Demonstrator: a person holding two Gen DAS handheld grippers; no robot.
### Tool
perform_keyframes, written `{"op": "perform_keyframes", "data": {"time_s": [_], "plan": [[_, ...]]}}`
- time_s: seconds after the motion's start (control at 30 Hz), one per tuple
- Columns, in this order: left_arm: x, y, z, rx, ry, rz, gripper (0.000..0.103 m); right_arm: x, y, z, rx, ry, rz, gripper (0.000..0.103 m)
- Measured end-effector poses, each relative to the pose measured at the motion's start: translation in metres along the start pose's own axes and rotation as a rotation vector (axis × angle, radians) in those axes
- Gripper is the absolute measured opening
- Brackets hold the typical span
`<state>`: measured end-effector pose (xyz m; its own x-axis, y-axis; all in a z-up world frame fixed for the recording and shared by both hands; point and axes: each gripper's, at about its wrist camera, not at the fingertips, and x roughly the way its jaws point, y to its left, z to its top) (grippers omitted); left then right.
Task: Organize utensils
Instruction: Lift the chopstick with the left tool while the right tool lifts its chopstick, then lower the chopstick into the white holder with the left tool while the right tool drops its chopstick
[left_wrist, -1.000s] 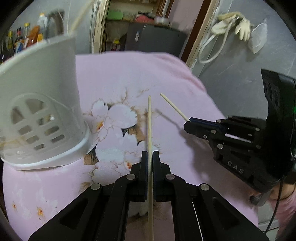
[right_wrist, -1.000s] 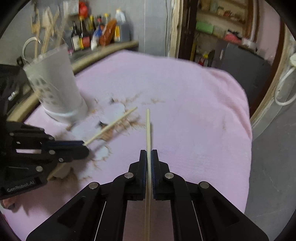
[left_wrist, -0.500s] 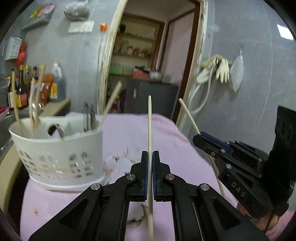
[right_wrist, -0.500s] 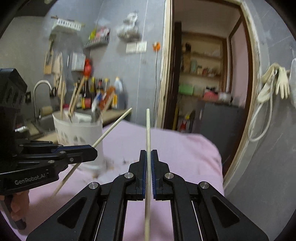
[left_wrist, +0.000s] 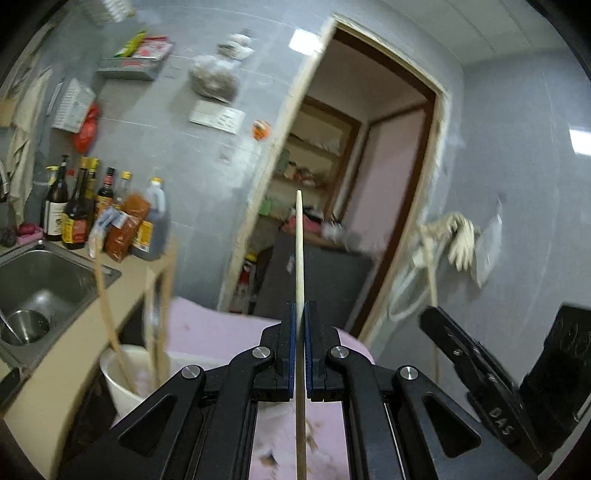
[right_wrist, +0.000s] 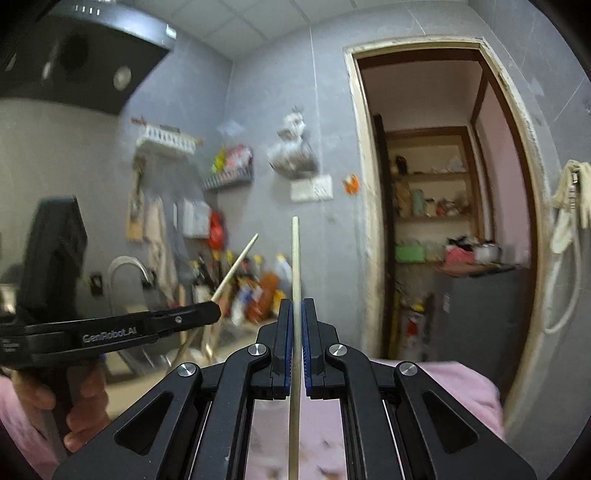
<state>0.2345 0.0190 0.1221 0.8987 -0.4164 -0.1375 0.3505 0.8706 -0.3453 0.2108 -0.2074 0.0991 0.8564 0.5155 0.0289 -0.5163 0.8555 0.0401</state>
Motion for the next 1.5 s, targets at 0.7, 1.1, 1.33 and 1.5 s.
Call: {"op": "perform_keyframes", "data": {"time_s": [0.7,1.1,1.33,1.5], "plan": [[0.014,0.112,-0.011,-0.143,-0.263,0.207,0.003,0.09,0.009,-0.037,0.12,-0.193,0.081,0.003],[0.02,0.095,-0.045,-0.028,-0.289,0.272,0.003,0.093,0.018,-0.06,0.073,-0.222,0.023,0.003],[0.026,0.089,-0.055,0.001,-0.272,0.273,0.003,0.093,0.016,-0.061,0.076,-0.23,0.013,0.005],[0.027,0.088,-0.058,0.007,-0.261,0.272,0.003,0.093,0.016,-0.063,0.07,-0.225,0.013,0.006]]}}
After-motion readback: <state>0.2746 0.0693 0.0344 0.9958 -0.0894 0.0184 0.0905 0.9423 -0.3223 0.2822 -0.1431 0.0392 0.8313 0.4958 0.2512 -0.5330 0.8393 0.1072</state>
